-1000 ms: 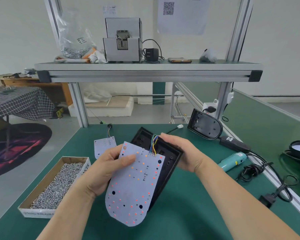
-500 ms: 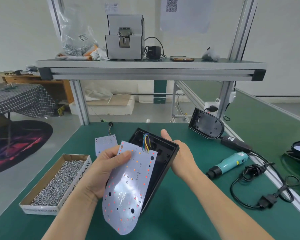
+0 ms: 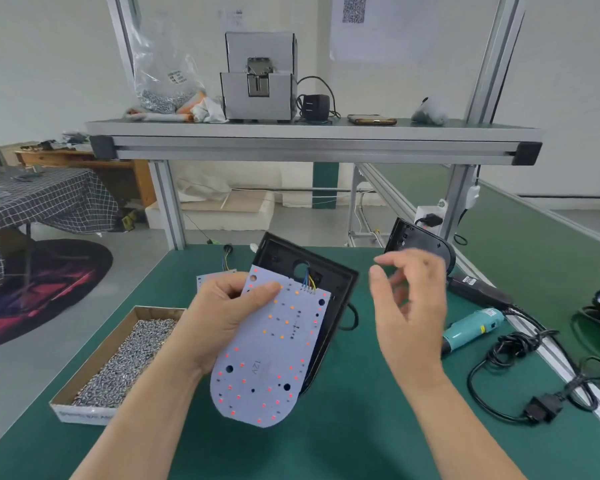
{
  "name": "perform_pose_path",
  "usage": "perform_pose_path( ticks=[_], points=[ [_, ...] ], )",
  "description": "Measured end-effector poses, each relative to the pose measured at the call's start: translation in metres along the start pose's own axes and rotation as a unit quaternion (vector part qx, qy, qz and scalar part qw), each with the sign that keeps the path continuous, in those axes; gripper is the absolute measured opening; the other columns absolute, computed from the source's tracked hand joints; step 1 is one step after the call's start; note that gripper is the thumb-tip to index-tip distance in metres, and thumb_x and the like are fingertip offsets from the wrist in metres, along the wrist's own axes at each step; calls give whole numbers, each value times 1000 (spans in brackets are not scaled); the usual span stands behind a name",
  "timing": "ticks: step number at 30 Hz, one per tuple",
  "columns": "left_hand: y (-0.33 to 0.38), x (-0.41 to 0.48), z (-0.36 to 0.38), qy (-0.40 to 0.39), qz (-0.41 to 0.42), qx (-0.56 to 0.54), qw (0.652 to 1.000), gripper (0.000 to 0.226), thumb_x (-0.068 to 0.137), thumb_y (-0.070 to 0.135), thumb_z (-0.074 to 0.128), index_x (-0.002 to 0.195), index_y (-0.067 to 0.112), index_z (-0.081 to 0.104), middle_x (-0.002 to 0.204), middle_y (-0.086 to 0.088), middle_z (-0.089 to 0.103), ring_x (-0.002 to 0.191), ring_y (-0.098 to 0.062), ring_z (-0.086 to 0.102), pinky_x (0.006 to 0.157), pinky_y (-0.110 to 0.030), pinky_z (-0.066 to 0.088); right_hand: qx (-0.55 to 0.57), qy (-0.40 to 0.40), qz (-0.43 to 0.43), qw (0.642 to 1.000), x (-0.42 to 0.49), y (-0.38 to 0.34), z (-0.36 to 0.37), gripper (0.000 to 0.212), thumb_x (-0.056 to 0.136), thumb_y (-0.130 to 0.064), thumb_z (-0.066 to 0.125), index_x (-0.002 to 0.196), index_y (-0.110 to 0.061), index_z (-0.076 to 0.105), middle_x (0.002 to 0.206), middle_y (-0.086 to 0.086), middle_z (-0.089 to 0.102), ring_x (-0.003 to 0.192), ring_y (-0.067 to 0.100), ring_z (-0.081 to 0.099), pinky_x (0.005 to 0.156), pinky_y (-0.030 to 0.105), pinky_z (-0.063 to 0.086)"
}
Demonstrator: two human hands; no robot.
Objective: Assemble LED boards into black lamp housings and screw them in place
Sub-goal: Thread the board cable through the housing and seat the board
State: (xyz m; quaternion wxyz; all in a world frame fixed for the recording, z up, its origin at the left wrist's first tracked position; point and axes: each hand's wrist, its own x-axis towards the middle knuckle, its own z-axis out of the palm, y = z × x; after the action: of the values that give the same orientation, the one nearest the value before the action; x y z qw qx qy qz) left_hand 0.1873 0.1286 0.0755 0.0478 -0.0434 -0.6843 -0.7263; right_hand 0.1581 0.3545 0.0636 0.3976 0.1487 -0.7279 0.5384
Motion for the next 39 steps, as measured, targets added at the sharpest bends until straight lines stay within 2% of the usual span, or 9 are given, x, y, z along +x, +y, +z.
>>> perform_pose_path(
  ticks=[3,7,14,21,23,28,32,35,39],
  points=[
    [-8,2,6,-1,-12,28,1000,39,72,38,76,87,2,75,88,-23,74,70,-31,71,63,-40,58,-69,-120,-167,976,5,-15,-4,19,87,-37,72,93,-19,72,130,1,52,130,22,44,109,30,31],
    [-15,0,17,15,-13,54,998,62,73,50,71,87,-11,67,100,-37,63,68,-32,63,62,-41,51,-207,-296,-105,927,3,-18,-1,41,79,-53,79,99,-19,66,147,1,43,151,20,16,120,38,16],
    [-16,-1,23,30,-31,0,999,85,71,59,72,103,-18,56,102,-48,55,79,-37,57,74,-53,47,-159,-326,-37,931,0,-15,2,31,83,-40,80,87,-19,58,153,-4,38,152,7,8,119,27,15],
    [-33,1,25,-18,-19,87,996,91,72,87,51,102,1,64,103,-7,69,96,-27,62,91,-45,47,14,-123,70,990,4,-11,8,17,86,-27,73,73,-27,63,125,-25,51,127,-3,39,90,1,29],
    [-39,0,28,-16,-8,72,997,66,77,79,51,110,25,71,114,2,74,109,-23,68,96,-42,52,26,-96,68,993,2,-10,12,13,85,-28,71,74,-27,63,122,-26,52,121,-4,42,79,0,34],
    [-48,-1,28,50,45,33,997,53,76,68,60,126,50,54,108,-5,68,96,-19,64,83,-37,53,14,-242,93,966,14,3,5,23,90,-11,73,71,-15,61,112,-16,55,99,14,55,81,29,46],
    [-49,-1,25,66,36,57,996,66,73,69,61,134,59,40,93,-17,61,81,-21,54,77,-38,49,-27,-317,75,945,17,1,4,24,91,-11,71,71,-12,59,111,-9,53,97,3,52,83,14,37],
    [-51,0,25,61,9,33,998,70,71,66,69,134,57,41,108,-9,70,99,-21,67,88,-37,54,-40,-283,49,957,11,1,7,21,91,-12,72,74,-10,61,110,-9,53,96,5,51,78,12,34],
    [-53,-4,25,-31,-40,-27,998,56,70,38,86,119,30,62,118,-2,74,108,-24,71,79,-25,58,-30,-236,25,971,0,3,9,14,91,-11,72,79,-10,66,111,-10,53,104,11,52,74,10,33]
  ],
)
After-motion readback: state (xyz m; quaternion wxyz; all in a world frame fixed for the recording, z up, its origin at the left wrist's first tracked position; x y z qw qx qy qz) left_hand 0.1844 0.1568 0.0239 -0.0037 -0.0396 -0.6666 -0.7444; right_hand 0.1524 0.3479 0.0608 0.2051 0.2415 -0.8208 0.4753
